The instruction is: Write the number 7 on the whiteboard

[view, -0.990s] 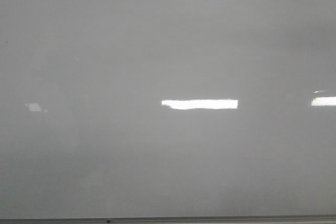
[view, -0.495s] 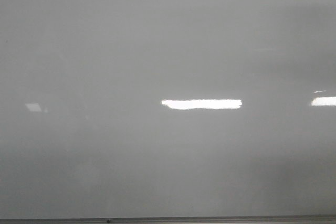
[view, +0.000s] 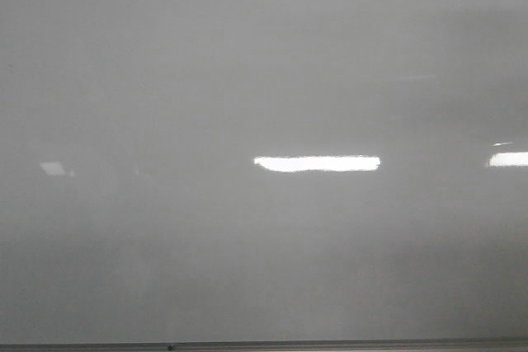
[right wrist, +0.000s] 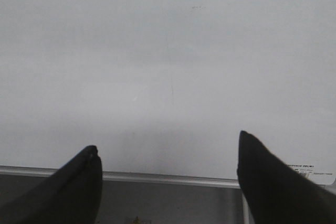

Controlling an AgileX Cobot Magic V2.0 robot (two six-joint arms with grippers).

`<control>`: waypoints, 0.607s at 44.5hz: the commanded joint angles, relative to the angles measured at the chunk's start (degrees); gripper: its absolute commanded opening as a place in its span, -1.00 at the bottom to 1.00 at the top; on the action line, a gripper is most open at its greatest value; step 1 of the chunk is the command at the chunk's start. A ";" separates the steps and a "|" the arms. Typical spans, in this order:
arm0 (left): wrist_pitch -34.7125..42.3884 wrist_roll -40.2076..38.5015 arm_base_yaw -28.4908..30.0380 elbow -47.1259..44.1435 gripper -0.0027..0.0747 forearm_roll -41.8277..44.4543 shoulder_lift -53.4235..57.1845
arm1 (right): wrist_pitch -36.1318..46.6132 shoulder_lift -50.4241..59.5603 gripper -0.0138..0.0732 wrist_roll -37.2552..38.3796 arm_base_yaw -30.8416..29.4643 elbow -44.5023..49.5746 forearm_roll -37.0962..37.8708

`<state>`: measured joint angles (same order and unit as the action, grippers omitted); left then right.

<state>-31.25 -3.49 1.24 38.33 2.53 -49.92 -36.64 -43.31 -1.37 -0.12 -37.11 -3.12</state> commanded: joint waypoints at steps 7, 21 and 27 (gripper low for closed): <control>4.55 -0.81 0.18 6.51 0.51 0.20 -10.27 | 4.14 -0.09 0.63 -0.43 -0.19 -1.45 0.51; 9.40 -0.81 0.18 11.41 0.48 0.20 -21.28 | 4.14 -0.09 0.63 -0.43 -0.19 -1.45 0.51; 12.77 -0.81 0.18 11.95 0.48 0.20 -24.64 | 4.14 -0.09 0.63 -0.43 -0.19 -1.45 0.51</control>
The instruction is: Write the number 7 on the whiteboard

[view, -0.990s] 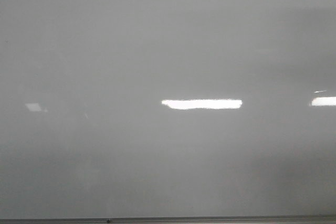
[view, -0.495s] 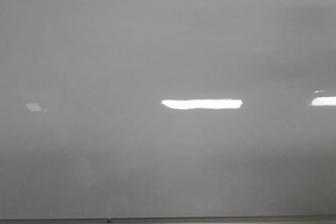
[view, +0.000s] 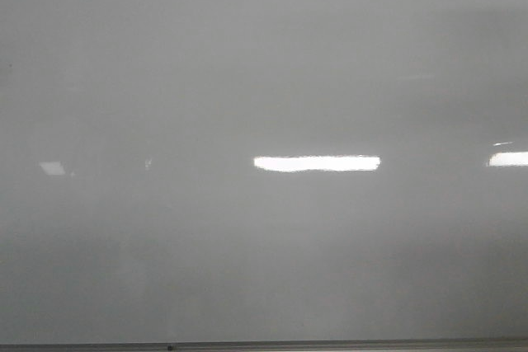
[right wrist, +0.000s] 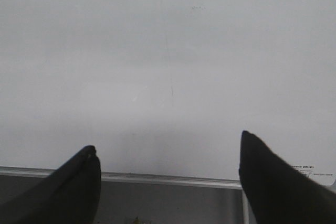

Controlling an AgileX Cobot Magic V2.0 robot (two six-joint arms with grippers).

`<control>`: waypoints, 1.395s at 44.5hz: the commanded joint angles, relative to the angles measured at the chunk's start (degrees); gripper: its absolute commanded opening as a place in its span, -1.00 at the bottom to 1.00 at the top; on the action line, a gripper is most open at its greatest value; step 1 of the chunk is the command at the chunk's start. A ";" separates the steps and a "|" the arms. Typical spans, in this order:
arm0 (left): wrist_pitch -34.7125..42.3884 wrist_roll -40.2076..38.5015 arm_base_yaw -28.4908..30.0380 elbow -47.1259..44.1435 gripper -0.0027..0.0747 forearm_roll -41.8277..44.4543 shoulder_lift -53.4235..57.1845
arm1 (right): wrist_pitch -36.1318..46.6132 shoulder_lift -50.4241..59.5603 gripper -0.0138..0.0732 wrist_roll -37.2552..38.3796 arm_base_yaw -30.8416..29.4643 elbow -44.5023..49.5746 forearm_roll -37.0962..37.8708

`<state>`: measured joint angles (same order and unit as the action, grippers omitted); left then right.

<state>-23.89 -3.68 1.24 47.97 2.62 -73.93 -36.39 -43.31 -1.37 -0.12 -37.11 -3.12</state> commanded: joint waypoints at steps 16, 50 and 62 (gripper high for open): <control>15.13 -0.51 0.18 2.34 0.48 0.29 -6.11 | 3.89 -0.09 0.63 -0.43 -0.19 -1.45 0.51; 17.65 -0.51 0.18 2.34 -0.56 1.71 -8.37 | 4.35 -0.09 0.63 -0.43 -0.19 -1.45 0.55; 14.27 -0.43 0.18 2.34 -0.85 1.80 -7.46 | 5.87 -0.04 0.63 -0.43 -0.19 -1.45 0.55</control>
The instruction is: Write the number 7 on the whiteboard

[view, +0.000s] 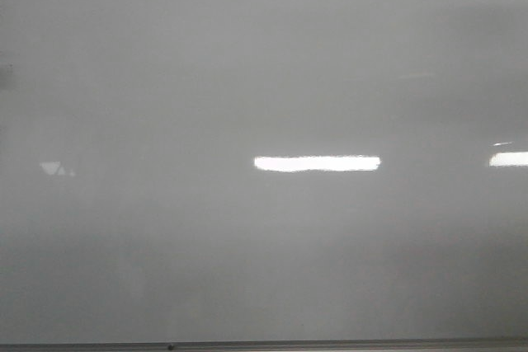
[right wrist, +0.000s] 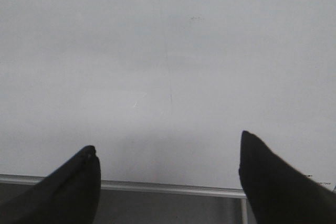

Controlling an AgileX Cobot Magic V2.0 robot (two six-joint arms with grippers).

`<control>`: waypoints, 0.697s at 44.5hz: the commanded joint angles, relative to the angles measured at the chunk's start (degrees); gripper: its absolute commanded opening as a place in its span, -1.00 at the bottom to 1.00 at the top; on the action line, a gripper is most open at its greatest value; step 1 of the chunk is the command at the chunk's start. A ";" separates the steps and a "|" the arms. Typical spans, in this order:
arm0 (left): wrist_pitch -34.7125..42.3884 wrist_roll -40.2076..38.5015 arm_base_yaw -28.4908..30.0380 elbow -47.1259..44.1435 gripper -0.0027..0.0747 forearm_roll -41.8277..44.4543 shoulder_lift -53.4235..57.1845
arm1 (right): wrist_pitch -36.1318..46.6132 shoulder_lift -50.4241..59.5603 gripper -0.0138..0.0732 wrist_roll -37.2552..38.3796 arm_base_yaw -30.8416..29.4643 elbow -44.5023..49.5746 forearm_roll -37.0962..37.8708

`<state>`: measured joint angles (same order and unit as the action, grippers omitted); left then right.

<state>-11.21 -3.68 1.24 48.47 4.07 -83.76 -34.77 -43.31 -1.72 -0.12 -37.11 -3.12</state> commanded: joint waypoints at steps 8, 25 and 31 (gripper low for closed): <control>-4.86 -0.43 -1.14 1.93 -0.94 0.35 7.59 | 0.14 -0.04 0.63 -0.08 -0.19 -3.32 -1.91; -38.27 9.05 -16.60 14.50 -0.98 -0.02 14.63 | -15.42 -2.24 0.63 -1.10 -0.19 -11.01 -2.39; -46.33 19.04 -22.53 18.98 -0.98 -3.45 13.38 | -16.51 -4.23 0.63 -2.78 -0.19 -11.24 -2.87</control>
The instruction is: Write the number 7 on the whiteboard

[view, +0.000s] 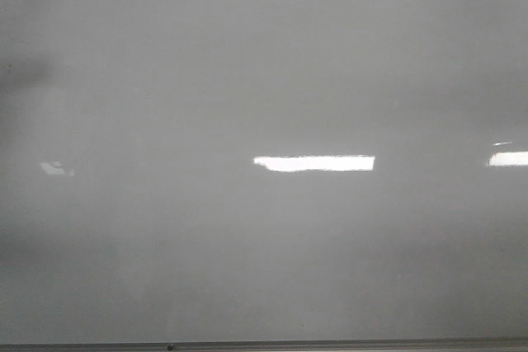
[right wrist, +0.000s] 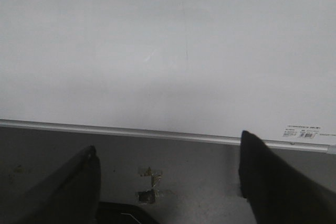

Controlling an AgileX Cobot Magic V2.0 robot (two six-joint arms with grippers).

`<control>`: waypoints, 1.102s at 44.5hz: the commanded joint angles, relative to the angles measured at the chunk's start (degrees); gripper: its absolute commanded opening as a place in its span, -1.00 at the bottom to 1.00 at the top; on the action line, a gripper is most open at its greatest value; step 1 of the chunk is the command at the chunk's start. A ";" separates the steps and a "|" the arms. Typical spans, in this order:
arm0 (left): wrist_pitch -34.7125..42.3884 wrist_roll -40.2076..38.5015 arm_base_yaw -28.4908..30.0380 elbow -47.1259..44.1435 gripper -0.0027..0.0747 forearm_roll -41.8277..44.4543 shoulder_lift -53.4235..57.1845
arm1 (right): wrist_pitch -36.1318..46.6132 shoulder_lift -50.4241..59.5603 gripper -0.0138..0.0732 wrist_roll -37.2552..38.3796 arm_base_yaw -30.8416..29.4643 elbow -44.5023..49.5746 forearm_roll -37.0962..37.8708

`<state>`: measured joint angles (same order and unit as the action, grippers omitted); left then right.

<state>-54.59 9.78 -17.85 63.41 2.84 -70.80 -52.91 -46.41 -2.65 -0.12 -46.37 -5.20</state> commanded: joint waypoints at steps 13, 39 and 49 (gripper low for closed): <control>-9.95 26.90 -13.23 7.83 -0.98 -16.75 -4.72 | -1.25 -5.01 0.63 -17.05 1.18 -1.97 -13.36; -8.24 31.47 -30.57 7.93 -0.98 -16.71 -8.51 | -3.05 -12.47 0.63 -45.78 25.55 -10.00 -26.54; -8.11 31.47 -31.78 7.93 -0.98 -16.94 -8.51 | 0.06 -16.37 0.63 -47.74 34.71 -13.43 -26.61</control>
<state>-64.34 41.27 -49.16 69.44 -12.52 -80.80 -56.14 -62.53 -48.86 32.21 -57.25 -29.59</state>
